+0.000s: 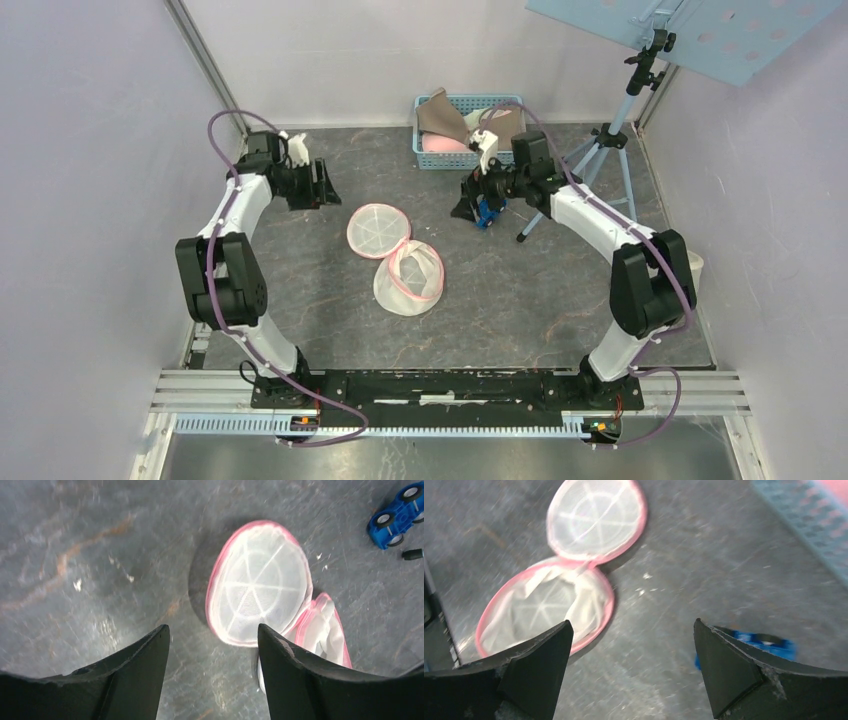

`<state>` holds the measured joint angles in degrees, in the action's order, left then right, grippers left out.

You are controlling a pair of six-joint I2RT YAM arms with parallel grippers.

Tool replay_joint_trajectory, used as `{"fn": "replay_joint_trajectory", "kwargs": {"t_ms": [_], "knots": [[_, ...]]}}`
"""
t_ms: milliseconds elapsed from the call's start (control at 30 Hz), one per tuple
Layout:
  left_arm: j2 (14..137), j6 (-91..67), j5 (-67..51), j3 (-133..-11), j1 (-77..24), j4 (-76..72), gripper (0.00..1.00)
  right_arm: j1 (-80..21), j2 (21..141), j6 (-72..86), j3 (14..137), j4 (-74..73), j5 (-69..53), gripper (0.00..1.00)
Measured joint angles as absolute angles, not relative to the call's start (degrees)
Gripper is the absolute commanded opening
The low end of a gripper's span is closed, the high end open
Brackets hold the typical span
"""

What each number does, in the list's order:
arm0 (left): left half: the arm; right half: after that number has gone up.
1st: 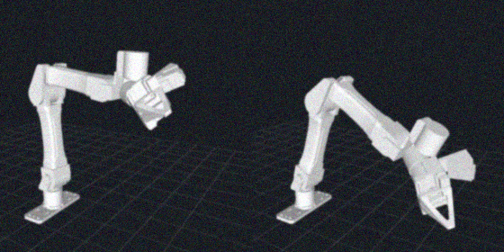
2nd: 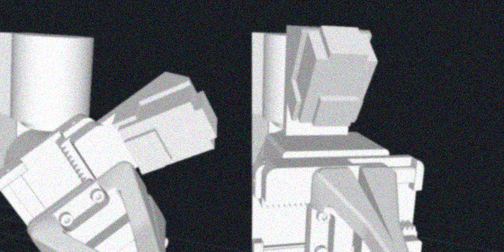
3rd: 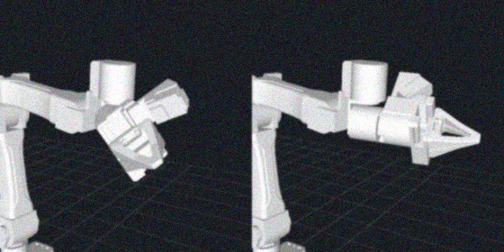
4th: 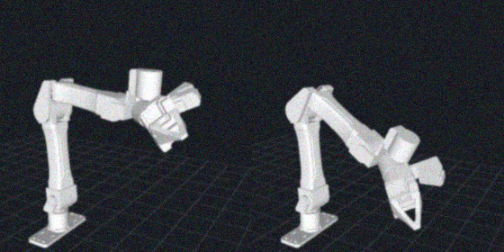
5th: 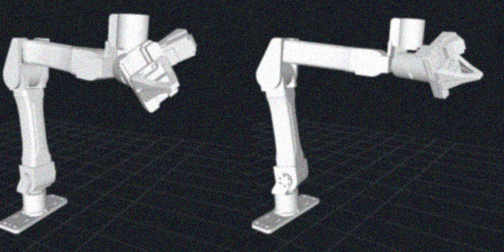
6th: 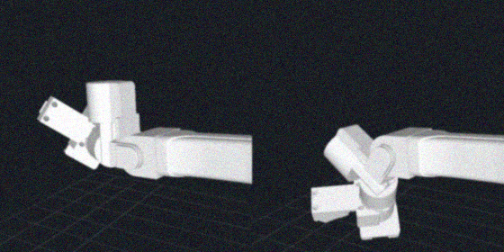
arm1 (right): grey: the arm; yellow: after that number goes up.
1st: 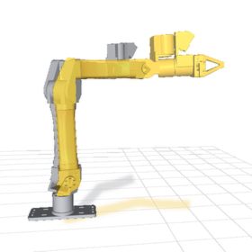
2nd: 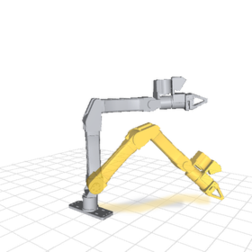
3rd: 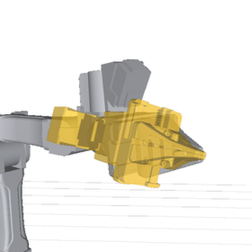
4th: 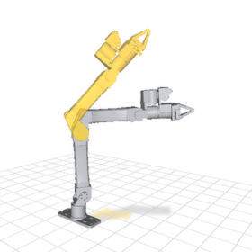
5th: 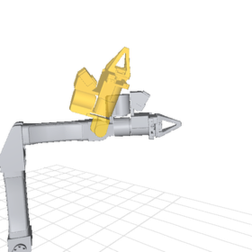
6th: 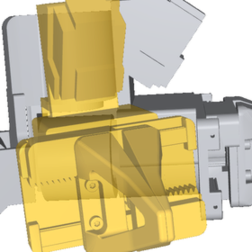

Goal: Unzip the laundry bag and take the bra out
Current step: Place the bra in the bin.

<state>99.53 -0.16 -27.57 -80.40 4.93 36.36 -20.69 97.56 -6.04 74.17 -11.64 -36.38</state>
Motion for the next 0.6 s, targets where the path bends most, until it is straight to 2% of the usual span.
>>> {"fn": "replay_joint_trajectory", "kwargs": {"t_ms": [300, 600], "knots": [[97.49, -0.16, -30.61, -69.10, 7.29, 34.24, 0.69, -26.74, 97.56, -10.09, 68.66, -16.84, -41.12, 0.89], [98.67, -0.19, -30.85, -66.89, 5.96, 30.09, 0.67, -29.17, 101.58, -9.69, 67.05, -19.33, -40.47, 0.78]]}}
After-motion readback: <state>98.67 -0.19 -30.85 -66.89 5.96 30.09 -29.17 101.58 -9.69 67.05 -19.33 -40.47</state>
